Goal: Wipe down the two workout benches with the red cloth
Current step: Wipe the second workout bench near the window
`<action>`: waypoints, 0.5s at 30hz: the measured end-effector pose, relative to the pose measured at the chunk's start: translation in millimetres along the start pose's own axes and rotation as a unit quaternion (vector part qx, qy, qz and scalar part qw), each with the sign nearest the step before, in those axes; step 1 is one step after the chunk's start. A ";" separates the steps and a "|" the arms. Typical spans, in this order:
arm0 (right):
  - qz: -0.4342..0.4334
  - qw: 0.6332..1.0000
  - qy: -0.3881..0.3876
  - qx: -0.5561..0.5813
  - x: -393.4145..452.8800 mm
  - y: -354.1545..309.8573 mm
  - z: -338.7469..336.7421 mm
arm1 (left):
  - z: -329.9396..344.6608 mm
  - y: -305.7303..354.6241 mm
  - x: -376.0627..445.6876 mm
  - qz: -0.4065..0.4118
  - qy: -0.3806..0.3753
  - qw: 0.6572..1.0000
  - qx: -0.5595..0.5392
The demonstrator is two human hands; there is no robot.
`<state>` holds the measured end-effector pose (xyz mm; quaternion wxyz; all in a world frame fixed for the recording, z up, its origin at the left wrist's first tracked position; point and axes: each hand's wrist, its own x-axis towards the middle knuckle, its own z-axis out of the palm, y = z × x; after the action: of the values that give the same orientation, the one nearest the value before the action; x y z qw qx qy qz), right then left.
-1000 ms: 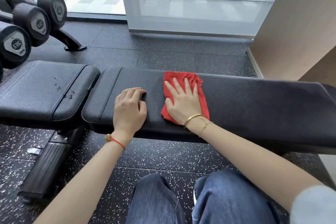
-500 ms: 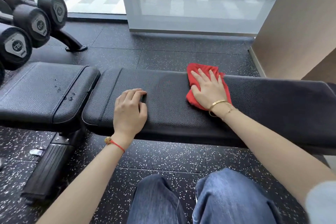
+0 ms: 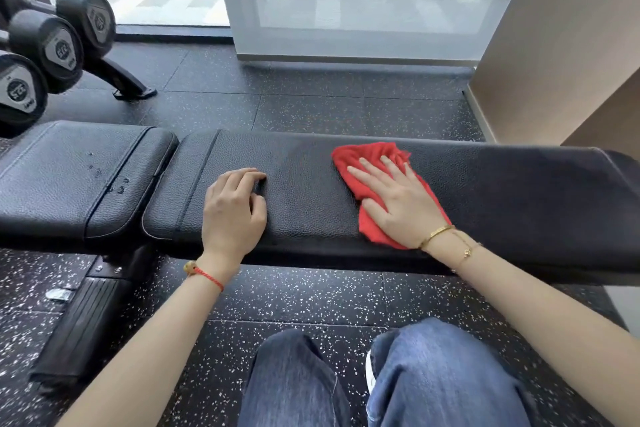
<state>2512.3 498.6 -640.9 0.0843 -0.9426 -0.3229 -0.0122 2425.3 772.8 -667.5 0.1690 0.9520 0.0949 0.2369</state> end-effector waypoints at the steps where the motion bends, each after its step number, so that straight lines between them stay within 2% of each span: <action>1: 0.048 0.999 0.008 -0.005 -1.6 21.2 -3.0 | -0.1 0.4 -0.2 0.000 0.000 1.000 0.000; 4: 0.219 0.975 0.018 -0.025 8.0 73.6 -13.2 | -1.3 3.2 -0.6 -0.004 -0.003 1.000 0.004; 6: 0.281 0.959 0.014 -0.018 23.1 78.3 -15.0 | -2.7 5.7 -0.4 -0.009 -0.007 1.000 0.010; 8: 0.258 0.966 0.008 -0.017 34.6 58.4 -10.7 | -3.8 8.0 -1.0 -0.011 -0.011 1.000 0.014; 12: 0.096 0.995 -0.006 -0.018 18.6 4.6 -3.3 | -4.1 9.8 0.5 -0.013 -0.025 0.999 0.021; 15: 0.028 0.999 -0.017 -0.027 -14.0 -3.2 -3.5 | -7.4 16.1 3.1 -0.028 -0.028 0.999 -0.004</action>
<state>2499.4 492.0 -638.0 0.0536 -0.9534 -0.2969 -0.0025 2426.0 760.8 -654.2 0.1824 0.9544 0.1159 0.2061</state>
